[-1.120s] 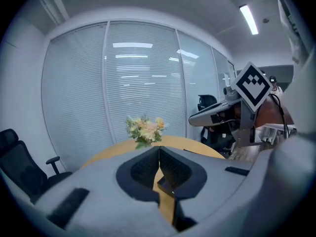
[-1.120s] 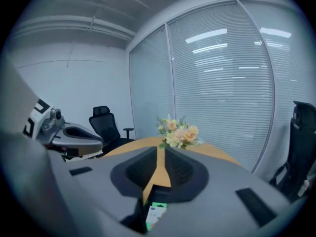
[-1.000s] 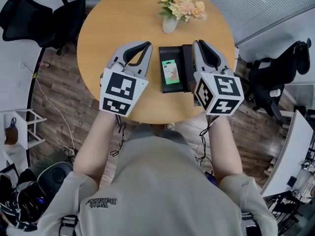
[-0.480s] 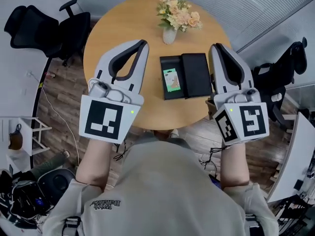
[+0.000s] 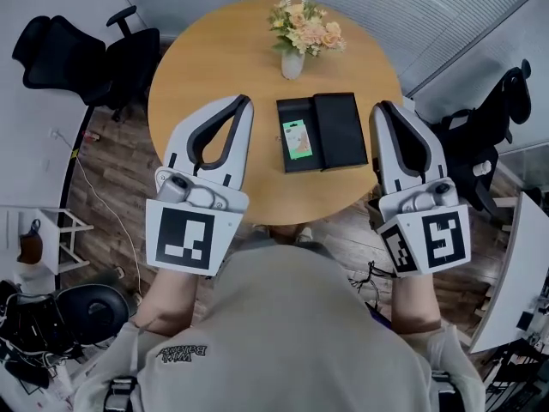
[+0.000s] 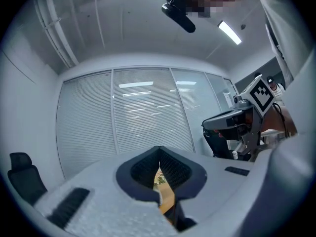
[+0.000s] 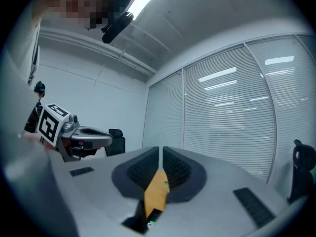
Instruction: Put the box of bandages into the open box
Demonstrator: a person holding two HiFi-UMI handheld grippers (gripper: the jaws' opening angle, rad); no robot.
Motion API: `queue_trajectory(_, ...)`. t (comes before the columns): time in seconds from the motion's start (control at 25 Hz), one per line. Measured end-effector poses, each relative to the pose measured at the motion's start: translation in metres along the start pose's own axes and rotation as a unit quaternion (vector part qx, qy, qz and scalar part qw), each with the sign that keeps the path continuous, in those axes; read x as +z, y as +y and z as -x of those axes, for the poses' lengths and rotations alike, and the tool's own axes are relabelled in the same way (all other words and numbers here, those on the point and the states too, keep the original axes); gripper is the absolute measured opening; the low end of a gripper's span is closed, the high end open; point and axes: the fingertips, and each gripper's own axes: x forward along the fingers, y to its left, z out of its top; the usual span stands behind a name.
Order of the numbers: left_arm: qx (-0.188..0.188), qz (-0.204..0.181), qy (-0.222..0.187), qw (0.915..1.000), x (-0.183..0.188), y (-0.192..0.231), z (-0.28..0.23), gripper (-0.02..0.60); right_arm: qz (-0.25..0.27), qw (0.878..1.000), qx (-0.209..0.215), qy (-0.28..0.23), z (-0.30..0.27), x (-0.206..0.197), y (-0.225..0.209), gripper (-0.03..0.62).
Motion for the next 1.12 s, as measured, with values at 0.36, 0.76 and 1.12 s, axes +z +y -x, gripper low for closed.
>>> queue_trajectory(0.36,-0.011,0.007,0.018,0.9997,-0.016,-0.02,0.006,0.021,0.01,1.0,0.012,0.026,0.02,-0.025,0.007,0.044)
queue_trajectory(0.76,-0.009,0.003,0.025,0.9996,-0.022,-0.03,0.008,0.021,0.009,0.999,0.018,0.032,0.028,-0.031,0.009,0.043)
queue_trajectory(1.12,-0.014,0.006,0.03,0.9994,-0.025,-0.037,0.01,0.021,0.009,0.999,0.021,0.027,0.031,-0.028,0.012,0.043)
